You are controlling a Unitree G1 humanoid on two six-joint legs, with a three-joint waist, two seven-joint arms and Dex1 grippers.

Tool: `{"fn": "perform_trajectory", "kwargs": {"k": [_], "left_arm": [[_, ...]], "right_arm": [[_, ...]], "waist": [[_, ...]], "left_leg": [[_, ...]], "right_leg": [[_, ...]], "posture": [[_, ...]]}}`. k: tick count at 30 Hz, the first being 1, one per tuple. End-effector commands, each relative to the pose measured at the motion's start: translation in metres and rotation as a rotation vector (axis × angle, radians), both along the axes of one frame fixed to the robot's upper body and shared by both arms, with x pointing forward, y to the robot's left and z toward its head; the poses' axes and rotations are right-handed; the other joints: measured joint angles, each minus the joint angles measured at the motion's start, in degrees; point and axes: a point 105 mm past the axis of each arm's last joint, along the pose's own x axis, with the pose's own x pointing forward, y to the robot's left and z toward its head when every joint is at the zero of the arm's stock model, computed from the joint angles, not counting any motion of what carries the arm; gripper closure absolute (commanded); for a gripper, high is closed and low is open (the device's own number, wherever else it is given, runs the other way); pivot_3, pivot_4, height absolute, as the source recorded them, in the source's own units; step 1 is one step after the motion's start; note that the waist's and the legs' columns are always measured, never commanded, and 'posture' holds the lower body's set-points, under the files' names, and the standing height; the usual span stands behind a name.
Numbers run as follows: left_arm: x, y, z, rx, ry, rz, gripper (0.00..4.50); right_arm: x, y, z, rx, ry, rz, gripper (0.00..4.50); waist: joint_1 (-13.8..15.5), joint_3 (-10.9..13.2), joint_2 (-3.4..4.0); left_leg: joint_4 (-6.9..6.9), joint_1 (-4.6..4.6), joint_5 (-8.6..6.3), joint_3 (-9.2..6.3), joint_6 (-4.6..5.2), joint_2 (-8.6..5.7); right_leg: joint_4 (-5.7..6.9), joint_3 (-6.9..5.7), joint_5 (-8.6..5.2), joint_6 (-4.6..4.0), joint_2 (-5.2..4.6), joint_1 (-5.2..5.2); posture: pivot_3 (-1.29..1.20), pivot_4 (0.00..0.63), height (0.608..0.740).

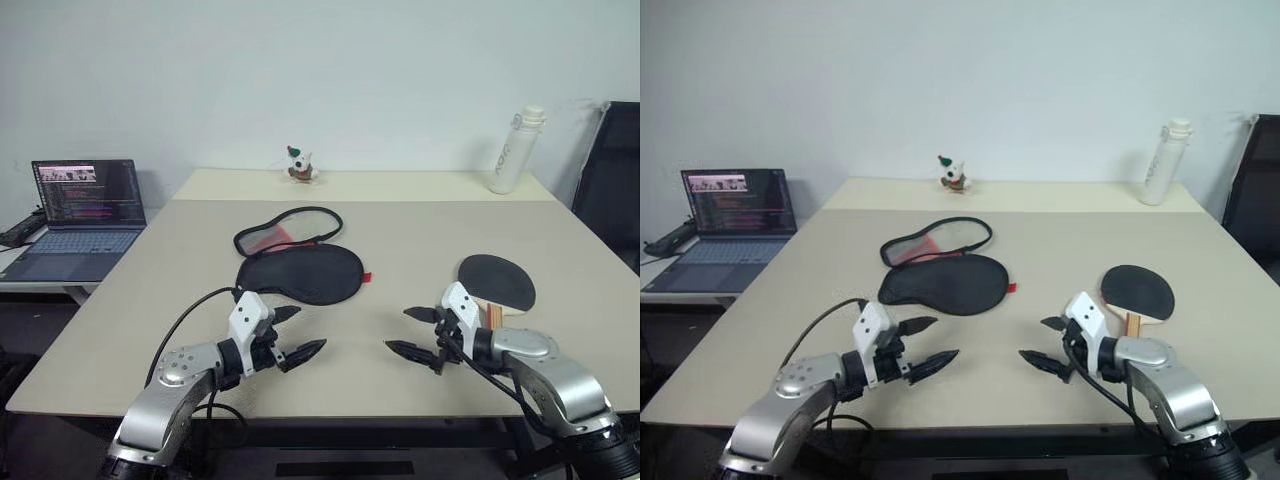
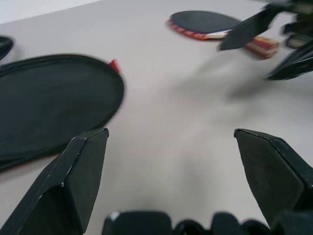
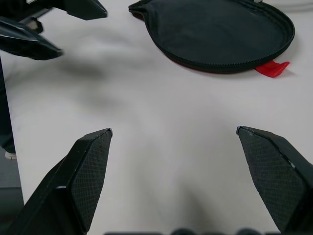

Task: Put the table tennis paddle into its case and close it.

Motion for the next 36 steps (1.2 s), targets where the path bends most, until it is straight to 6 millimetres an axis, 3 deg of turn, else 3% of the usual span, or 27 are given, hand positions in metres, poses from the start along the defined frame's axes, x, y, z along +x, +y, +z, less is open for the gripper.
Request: {"fn": "perform_trajectory", "kwargs": {"k": [1,5,8,14,20,24,36], "left_arm": [[0.009,-0.004,0.017,-0.014,-0.075,-0.012,0.00],[0.018,-0.002,0.017,0.005,-0.093,-0.005,0.00],[0.028,0.008,0.026,0.008,-0.105,0.011,0.00],[0.052,0.060,0.032,0.179,-0.135,0.086,0.00],[0.072,0.101,0.023,0.301,-0.122,0.158,0.00],[0.091,0.105,0.012,0.417,-0.087,0.151,0.00],[0.113,0.101,0.003,0.542,-0.048,0.181,0.00]], "right_arm": [[-0.006,-0.004,0.019,0.007,-0.050,-0.009,0.02],[-0.008,-0.011,0.016,-0.014,-0.050,-0.045,0.02],[-0.010,-0.010,0.034,0.017,-0.071,-0.049,0.02],[-0.021,0.006,0.078,0.125,-0.111,0.019,0.02],[-0.029,0.031,0.088,0.143,-0.131,0.081,0.02],[-0.026,0.013,0.087,0.112,-0.147,0.039,0.02],[-0.021,0.010,0.081,0.116,-0.168,-0.015,0.02]], "waist": [[0.09,0.00,0.00],[0.23,0.00,0.00],[0.23,0.01,0.00],[-0.22,0.02,0.02],[-0.16,0.02,0.02],[0.73,0.04,-0.05],[0.82,0.07,-0.13]], "left_leg": [[0.00,0.00,0.00,0.00,0.00,0.00],[0.00,0.02,0.00,0.02,0.00,-0.02],[0.00,0.01,0.00,0.01,0.00,0.01],[-0.03,0.05,0.00,0.01,0.00,0.08],[-0.12,0.00,0.00,0.01,0.00,0.02],[-0.11,-0.10,0.00,0.02,0.00,-0.06],[-0.11,-0.17,0.00,0.07,0.00,-0.01]], "right_leg": [[-0.01,0.00,0.00,0.00,0.00,0.00],[-0.01,0.01,0.00,0.01,-0.01,0.02],[0.02,0.00,0.00,0.01,0.01,-0.01],[0.07,-0.01,0.00,0.00,0.08,-0.03],[-0.03,-0.04,-0.01,-0.02,0.04,-0.04],[-0.06,-0.05,0.00,0.01,-0.02,-0.10],[0.07,-0.04,0.00,0.02,0.03,-0.28]], "posture": [[0.00,0.150,0.740],[0.00,0.150,0.740],[0.00,0.150,0.740],[0.00,0.150,0.740],[0.00,0.150,0.740],[0.00,0.150,0.740],[0.00,0.150,0.740]]}}
